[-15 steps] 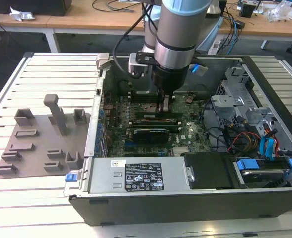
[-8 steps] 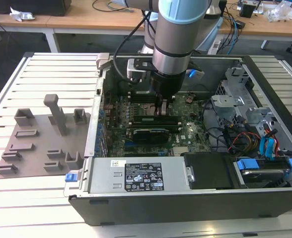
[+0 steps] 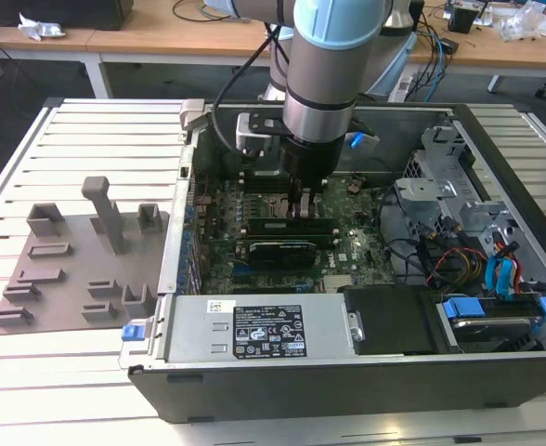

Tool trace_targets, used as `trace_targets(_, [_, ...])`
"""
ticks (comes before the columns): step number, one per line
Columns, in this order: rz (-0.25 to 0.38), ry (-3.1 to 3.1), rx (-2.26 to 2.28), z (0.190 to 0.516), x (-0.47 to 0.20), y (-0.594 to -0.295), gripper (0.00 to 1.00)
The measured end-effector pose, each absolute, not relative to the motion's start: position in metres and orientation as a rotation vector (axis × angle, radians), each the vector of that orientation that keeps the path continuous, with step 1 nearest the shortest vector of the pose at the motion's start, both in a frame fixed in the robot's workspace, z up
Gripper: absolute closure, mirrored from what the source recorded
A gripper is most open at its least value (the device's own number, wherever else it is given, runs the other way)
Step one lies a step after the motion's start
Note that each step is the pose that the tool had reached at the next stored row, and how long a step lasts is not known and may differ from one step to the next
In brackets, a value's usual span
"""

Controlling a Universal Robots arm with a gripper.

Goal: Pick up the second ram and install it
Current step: 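Insert the second ram into the second slot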

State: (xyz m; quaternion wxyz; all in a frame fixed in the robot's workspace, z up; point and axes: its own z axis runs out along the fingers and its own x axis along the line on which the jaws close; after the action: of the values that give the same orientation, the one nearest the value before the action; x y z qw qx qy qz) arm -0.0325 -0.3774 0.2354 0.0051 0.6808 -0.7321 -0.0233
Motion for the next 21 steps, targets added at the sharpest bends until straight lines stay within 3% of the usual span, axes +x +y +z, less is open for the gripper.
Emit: trace_targets(21, [-0.071, -2.282, 2.139, 0.2293, -0.0336, -0.3766, 0.87])
